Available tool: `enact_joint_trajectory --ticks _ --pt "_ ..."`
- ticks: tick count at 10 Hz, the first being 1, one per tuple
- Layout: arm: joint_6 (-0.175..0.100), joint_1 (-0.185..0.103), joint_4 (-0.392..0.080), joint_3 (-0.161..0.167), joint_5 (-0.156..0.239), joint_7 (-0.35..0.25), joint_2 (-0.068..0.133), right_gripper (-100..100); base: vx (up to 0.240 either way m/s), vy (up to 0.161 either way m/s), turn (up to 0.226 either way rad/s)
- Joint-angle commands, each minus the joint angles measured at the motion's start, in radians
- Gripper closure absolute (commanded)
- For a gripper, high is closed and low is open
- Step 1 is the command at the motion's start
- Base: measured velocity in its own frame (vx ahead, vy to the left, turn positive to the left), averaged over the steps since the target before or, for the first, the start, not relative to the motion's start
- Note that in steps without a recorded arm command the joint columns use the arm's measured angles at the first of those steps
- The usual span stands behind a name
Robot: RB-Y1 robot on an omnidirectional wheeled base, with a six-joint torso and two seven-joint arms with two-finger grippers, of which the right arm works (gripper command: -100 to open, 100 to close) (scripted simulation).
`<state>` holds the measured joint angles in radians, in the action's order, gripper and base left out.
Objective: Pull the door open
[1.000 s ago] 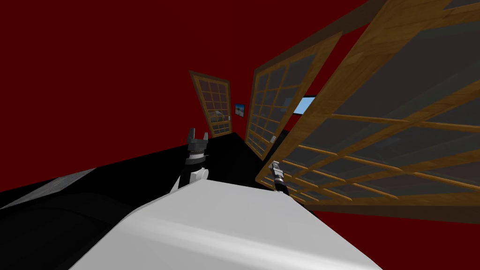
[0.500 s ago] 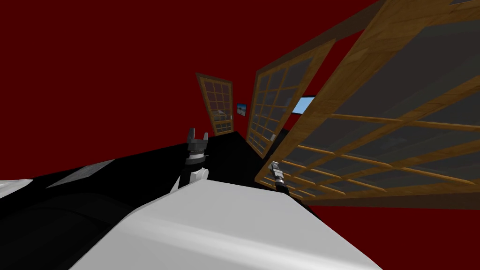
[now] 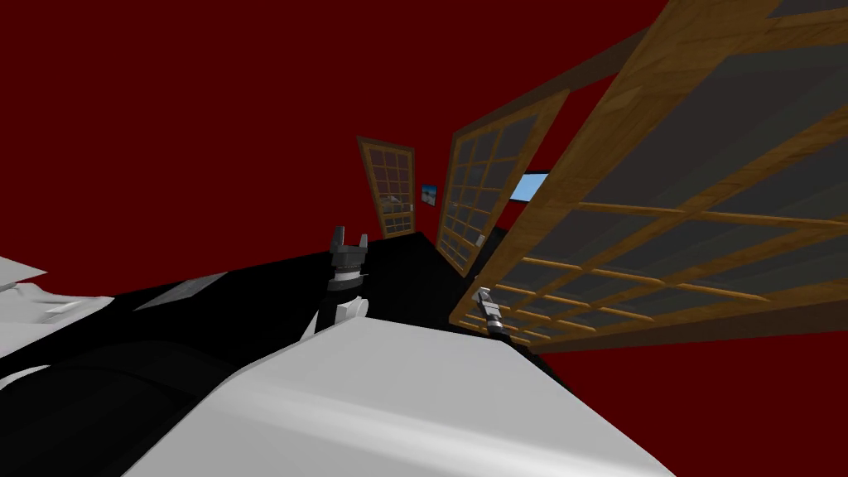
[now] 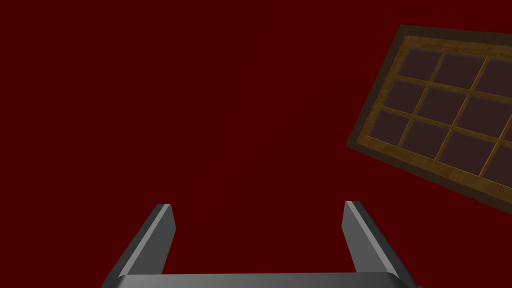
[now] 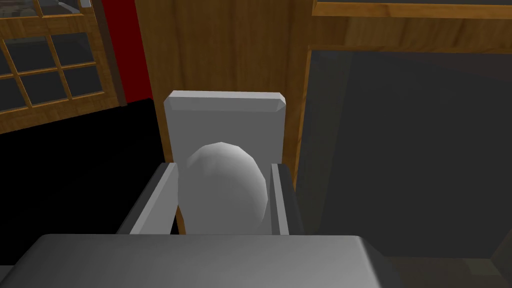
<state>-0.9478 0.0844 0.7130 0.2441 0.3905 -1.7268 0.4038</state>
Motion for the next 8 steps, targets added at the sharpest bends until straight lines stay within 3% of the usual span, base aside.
enact_joint_trajectory --ticks 1,8 --pt "-0.017 0.009 -0.001 0.012 -0.007 -0.015 0.012 100 -0.128 -0.001 0.088" --pt "-0.103 0.057 -0.004 0.070 -0.044 -0.088 0.070 100 -0.197 -0.051 0.100"
